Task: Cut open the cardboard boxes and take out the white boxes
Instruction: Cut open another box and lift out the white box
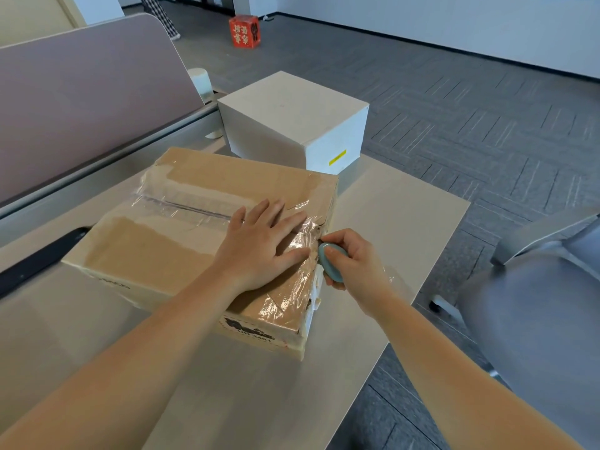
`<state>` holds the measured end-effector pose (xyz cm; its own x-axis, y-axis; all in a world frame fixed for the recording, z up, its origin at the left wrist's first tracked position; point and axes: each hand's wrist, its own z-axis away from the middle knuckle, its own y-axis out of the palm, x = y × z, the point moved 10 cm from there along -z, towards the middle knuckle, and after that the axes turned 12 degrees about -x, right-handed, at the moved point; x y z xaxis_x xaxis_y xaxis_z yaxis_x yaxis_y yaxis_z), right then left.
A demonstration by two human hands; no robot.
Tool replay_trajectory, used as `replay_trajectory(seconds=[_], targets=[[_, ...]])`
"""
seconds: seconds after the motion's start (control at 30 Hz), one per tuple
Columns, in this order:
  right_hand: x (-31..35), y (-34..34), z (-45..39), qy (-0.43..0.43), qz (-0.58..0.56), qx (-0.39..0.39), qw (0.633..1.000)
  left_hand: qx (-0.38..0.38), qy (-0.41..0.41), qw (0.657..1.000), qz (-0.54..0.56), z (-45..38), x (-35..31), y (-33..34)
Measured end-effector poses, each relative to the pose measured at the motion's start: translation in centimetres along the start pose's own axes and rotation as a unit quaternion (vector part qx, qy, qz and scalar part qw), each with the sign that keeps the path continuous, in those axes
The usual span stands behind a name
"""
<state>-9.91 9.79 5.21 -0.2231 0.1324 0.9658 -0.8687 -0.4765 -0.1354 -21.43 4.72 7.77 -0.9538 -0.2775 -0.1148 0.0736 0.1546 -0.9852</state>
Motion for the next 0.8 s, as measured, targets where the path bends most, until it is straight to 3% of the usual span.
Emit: replay_trajectory(seconds=[0.37, 0.6, 0.8], targets=[[-0.1, 0.1, 1.2, 0.018, -0.030, 0.009, 0.999, 0.002, 0.009, 1.000, 0.008, 0.3, -0.2, -0.1], [0.3, -0.1, 2.3, -0.024, 0.035, -0.011, 0.999, -0.002, 0.013, 1.000, 0.006, 0.3, -0.3, -0.2], [-0.1, 0.2, 2.2, 0.005, -0.024, 0.025, 0.999, 0.027, 0.024, 0.999, 0.005, 0.4, 0.3, 0.3]])
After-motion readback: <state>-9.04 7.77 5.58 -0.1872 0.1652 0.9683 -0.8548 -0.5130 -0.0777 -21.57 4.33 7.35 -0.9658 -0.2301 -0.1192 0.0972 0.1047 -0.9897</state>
